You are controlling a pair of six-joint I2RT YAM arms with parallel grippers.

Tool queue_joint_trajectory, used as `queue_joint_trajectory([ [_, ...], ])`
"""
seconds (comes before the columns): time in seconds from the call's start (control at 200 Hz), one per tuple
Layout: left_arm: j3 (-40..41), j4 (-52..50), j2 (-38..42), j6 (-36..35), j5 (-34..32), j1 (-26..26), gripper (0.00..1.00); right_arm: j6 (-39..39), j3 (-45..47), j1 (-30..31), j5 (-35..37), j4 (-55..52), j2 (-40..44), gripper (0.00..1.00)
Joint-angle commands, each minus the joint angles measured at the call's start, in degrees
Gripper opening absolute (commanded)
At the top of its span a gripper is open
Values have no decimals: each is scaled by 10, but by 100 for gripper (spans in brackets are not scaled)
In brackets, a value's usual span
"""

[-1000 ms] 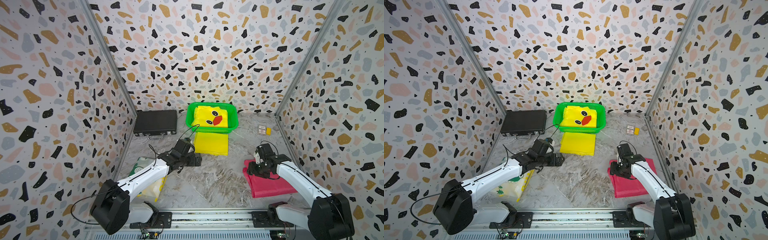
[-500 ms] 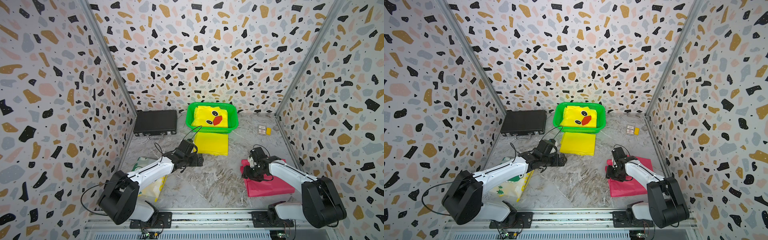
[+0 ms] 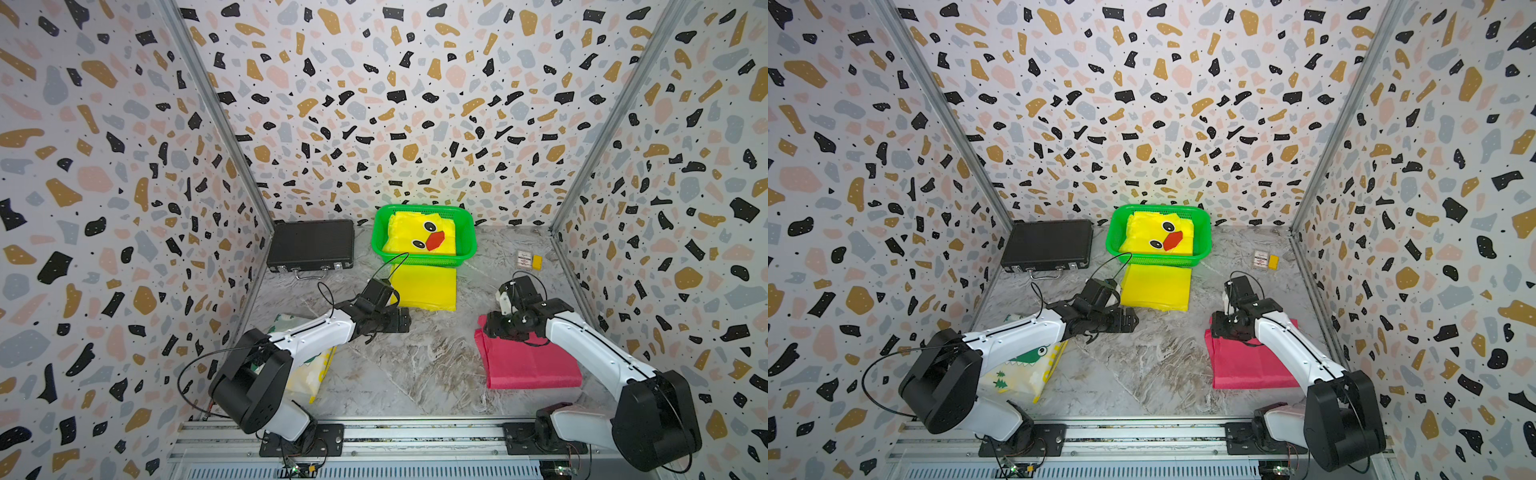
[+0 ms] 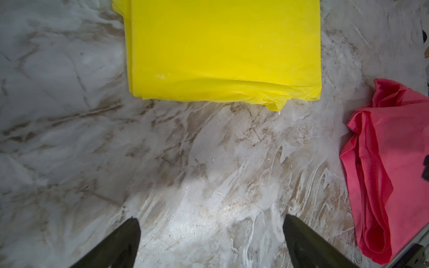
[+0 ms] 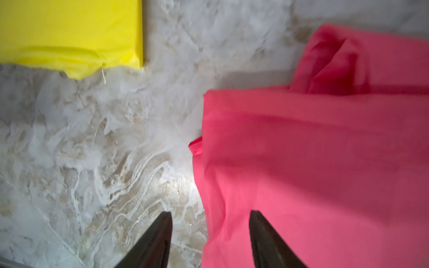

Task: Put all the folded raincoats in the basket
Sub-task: Move the raincoat to the center of the board.

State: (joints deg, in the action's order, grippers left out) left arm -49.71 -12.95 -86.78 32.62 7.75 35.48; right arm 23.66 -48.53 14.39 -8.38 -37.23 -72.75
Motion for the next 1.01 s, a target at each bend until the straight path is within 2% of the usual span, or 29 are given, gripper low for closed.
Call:
queue_joint_trajectory([
  [0.0,-17,14,-9,0,10,4,100,-16,-13,-39,-11,-45,-21,57],
  [0.275,-3,38,-4,8,13,4,100,15,44,-31,-75,14,-73,51],
  [0.496,0,37,-4,6,10,4,100,77,82,54,-73,71,-105,51],
  [0.641,6,29,7,2,7,4,100,132,88,102,-85,112,-95,51],
  [0.776,17,25,22,0,2,4,100,140,62,110,-58,81,-43,50],
  [0.921,32,25,39,0,12,4,100,83,10,107,26,-11,11,54],
  [1.001,42,33,47,5,17,4,100,54,-7,89,34,-39,13,54],
])
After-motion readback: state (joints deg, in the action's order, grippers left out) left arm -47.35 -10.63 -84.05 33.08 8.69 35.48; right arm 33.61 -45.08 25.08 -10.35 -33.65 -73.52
